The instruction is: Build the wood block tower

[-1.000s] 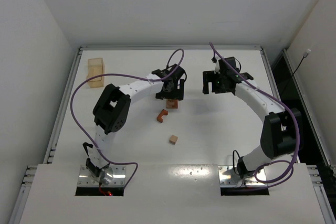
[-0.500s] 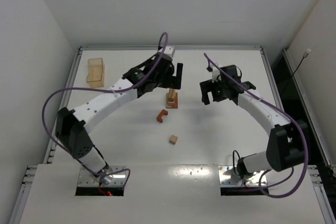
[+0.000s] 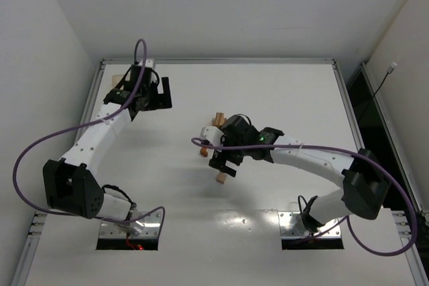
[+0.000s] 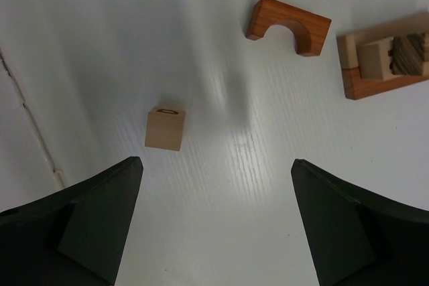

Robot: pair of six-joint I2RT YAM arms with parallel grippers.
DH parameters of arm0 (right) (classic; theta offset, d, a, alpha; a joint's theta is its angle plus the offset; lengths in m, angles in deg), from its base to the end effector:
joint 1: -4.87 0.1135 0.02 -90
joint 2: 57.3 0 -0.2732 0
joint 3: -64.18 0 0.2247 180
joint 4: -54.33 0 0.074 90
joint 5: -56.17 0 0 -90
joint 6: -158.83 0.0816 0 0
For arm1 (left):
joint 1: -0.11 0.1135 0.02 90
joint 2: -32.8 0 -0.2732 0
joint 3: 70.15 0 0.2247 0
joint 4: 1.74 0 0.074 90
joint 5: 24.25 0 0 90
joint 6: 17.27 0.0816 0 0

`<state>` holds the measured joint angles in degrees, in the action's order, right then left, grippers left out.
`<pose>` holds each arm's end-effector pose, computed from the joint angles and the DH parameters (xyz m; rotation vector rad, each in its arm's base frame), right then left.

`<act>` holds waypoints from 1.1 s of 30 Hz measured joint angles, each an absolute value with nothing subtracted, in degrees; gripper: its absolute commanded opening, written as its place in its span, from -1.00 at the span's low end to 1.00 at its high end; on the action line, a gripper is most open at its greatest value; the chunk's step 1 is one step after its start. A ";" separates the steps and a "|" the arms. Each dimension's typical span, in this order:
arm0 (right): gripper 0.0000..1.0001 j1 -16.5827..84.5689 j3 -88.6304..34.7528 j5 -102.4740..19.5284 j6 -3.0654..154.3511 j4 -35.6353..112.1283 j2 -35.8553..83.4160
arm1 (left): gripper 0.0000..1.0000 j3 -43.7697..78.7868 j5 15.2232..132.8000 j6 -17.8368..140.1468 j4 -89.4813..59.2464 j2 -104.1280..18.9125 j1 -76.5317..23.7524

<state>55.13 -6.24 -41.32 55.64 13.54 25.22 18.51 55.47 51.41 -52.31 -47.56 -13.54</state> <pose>0.1821 0.2356 0.2137 -1.3802 2.1267 0.4278 0.3054 -0.0592 0.3115 -0.2446 2.2834 -0.1081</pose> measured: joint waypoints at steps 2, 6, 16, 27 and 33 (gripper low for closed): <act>0.80 56.50 -6.24 -40.03 54.50 14.20 25.88 | 0.98 16.69 56.47 52.09 -53.10 -46.18 -13.32; 0.78 58.34 -6.26 -37.60 52.77 15.49 26.73 | 0.98 15.99 58.31 52.99 -53.10 -43.76 -12.93; 0.78 58.75 -6.26 -34.19 51.70 16.36 27.14 | 0.98 15.66 61.46 53.23 -52.51 -43.10 -12.18; 0.75 58.54 -6.26 -31.31 52.82 17.17 28.30 | 0.67 11.88 65.78 52.92 -50.54 -42.20 -12.93; 0.75 54.14 -5.28 -24.29 61.08 20.78 28.26 | 0.27 0.58 73.13 51.94 -48.84 -37.05 -18.37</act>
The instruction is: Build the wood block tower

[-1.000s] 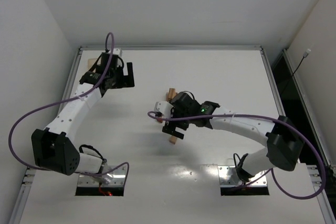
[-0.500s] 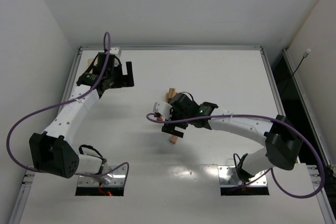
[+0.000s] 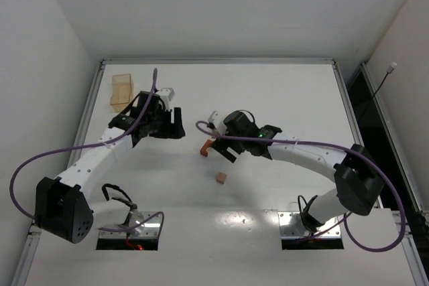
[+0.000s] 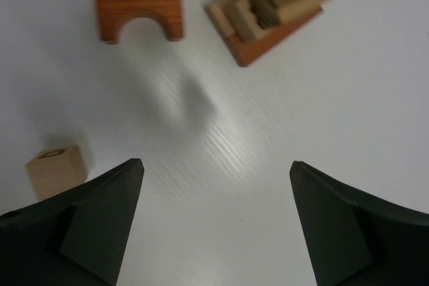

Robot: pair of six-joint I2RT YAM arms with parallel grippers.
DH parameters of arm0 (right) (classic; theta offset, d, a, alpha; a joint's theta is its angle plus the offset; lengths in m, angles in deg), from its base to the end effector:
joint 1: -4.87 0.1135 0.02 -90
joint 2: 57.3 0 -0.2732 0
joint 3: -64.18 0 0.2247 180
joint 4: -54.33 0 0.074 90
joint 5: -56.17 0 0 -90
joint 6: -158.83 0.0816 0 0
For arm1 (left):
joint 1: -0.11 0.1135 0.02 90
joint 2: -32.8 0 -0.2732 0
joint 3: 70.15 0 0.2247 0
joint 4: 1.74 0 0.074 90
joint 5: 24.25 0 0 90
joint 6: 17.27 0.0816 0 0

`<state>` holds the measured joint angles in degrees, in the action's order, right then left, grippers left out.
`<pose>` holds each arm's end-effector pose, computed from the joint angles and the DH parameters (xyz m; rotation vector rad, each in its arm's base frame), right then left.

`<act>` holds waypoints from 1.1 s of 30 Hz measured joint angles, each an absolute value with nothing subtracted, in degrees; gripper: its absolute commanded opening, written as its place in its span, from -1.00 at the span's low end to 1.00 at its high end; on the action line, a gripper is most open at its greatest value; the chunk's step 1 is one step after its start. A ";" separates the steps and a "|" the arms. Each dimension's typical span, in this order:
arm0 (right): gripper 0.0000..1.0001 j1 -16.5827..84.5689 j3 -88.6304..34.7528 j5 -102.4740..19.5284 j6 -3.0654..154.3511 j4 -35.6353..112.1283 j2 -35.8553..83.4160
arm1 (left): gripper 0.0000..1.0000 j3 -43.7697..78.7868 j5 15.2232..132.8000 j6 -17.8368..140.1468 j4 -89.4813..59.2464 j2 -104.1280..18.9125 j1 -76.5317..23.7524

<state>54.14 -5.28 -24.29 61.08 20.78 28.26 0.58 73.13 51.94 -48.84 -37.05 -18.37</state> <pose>0.2156 0.2297 0.2058 -1.0917 2.1656 0.1266 0.2411 -0.0916 0.2616 0.0139 2.4223 -0.4740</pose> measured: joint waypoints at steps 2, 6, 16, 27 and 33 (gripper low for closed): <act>0.75 51.37 -5.15 -21.87 64.23 20.82 28.26 | 0.27 -0.64 75.97 51.46 -48.62 -36.94 -20.27; 0.75 45.14 -5.89 -19.24 69.60 20.32 28.30 | 0.27 -0.07 79.09 51.15 -47.35 -40.35 -24.23; 0.73 34.30 -10.07 -21.30 75.94 19.12 28.32 | 0.09 8.39 73.89 49.82 -46.76 -56.48 -32.62; 0.73 28.90 -10.05 -25.67 77.08 18.59 27.87 | -0.06 10.81 63.93 47.57 -47.13 -63.14 -37.32; 0.73 27.37 -10.00 -27.24 77.67 18.61 27.62 | -0.12 11.77 62.29 46.63 -47.55 -66.60 -37.32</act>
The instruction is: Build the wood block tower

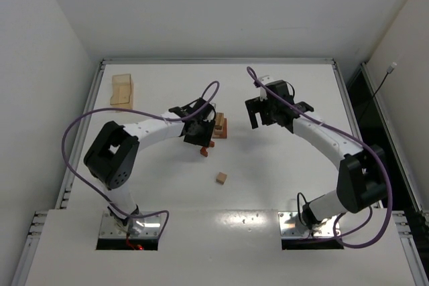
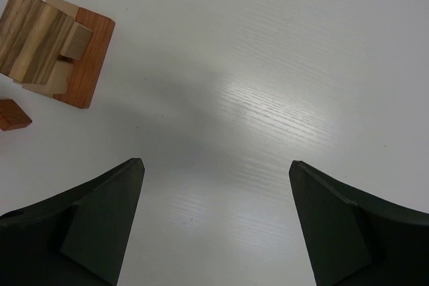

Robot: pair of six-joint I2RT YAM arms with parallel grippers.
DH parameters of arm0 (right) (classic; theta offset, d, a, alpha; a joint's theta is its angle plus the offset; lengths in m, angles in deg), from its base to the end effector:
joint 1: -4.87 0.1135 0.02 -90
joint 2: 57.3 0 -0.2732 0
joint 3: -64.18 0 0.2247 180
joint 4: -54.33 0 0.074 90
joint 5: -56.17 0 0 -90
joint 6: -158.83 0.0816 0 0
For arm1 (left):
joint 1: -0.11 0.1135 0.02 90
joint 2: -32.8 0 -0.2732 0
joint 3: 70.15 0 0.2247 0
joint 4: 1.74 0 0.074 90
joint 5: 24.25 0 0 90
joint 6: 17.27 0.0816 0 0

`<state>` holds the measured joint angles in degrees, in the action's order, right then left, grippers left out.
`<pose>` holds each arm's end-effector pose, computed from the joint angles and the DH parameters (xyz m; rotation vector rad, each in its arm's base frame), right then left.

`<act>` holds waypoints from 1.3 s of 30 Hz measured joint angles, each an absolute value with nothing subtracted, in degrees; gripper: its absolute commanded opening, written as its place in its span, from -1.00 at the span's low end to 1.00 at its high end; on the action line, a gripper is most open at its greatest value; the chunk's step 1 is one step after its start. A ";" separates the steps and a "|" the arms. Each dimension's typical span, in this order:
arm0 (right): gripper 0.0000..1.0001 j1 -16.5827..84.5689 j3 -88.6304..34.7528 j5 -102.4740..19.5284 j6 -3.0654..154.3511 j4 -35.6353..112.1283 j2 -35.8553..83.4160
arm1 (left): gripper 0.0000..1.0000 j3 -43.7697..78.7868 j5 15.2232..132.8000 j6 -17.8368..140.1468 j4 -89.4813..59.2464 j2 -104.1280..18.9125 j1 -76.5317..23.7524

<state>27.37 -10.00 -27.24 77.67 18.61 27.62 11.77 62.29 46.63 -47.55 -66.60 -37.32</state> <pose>0.3024 0.1151 0.2314 -0.2285 2.3673 0.1247 0.2800 -0.2081 0.1767 0.2474 2.6902 -0.2683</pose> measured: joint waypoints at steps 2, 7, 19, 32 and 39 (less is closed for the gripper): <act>0.73 27.04 -9.94 -27.74 77.82 18.66 27.60 | -0.15 12.39 62.07 46.52 -47.53 -68.13 -37.32; 0.73 26.45 -9.39 -28.58 77.93 18.64 27.30 | -0.17 13.24 62.13 46.52 -47.70 -70.31 -37.32; 0.70 25.42 -8.97 -29.91 77.95 18.68 27.30 | -0.35 13.24 62.77 46.52 -47.29 -71.10 -37.32; 0.68 23.74 -8.97 -35.96 78.06 18.48 27.54 | -1.00 10.57 64.56 47.19 -43.22 -70.81 -37.32; 0.65 22.17 -9.63 -42.45 77.39 16.62 28.26 | -1.00 8.76 64.21 48.70 -42.15 -69.07 -37.65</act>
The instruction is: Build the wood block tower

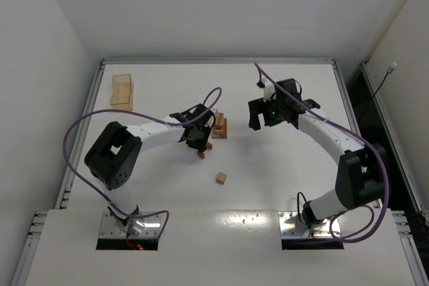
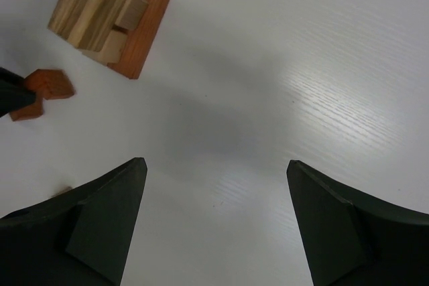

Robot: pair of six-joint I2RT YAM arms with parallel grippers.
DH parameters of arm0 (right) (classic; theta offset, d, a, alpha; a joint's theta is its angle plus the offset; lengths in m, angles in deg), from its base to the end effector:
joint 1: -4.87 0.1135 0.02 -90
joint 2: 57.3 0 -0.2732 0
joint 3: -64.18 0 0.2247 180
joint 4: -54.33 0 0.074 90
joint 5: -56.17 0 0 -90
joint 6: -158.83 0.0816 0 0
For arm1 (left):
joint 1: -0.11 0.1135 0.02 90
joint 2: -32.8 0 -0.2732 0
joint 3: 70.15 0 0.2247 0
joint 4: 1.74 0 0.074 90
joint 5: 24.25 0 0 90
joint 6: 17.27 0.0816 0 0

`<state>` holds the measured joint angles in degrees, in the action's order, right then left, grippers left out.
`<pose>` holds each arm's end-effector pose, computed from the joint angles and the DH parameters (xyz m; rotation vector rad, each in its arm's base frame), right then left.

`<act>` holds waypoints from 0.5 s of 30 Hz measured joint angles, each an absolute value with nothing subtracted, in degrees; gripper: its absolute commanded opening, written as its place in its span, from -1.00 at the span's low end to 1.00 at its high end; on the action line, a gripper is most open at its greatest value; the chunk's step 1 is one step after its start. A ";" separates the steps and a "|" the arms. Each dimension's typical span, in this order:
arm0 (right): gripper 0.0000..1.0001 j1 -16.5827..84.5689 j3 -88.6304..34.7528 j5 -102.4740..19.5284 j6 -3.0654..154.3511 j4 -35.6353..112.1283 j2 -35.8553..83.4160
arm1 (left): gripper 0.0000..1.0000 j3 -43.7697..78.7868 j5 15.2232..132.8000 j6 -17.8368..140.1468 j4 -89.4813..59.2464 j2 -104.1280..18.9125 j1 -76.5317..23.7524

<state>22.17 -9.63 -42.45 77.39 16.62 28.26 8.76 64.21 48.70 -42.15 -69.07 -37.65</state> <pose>0.3013 0.1067 0.2226 -0.2555 2.4451 0.3836 0.2803 -0.2143 0.1541 0.3158 2.6952 -0.2985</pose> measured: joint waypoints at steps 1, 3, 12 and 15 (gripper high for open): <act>0.65 22.06 -10.15 -43.66 77.01 16.06 28.46 | -1.00 7.93 64.08 48.86 -42.21 -67.99 -37.89; 0.65 21.44 -12.17 -47.63 75.57 14.48 29.37 | -1.00 5.61 62.72 50.17 -41.47 -64.80 -39.09; 0.66 16.88 -29.43 -71.94 62.48 -2.04 39.19 | -1.00 -10.76 50.75 61.80 -32.14 -37.18 -50.13; 0.61 16.24 -35.18 -77.53 57.04 -9.47 43.84 | -1.00 -15.00 45.61 67.26 -28.42 -32.65 -53.25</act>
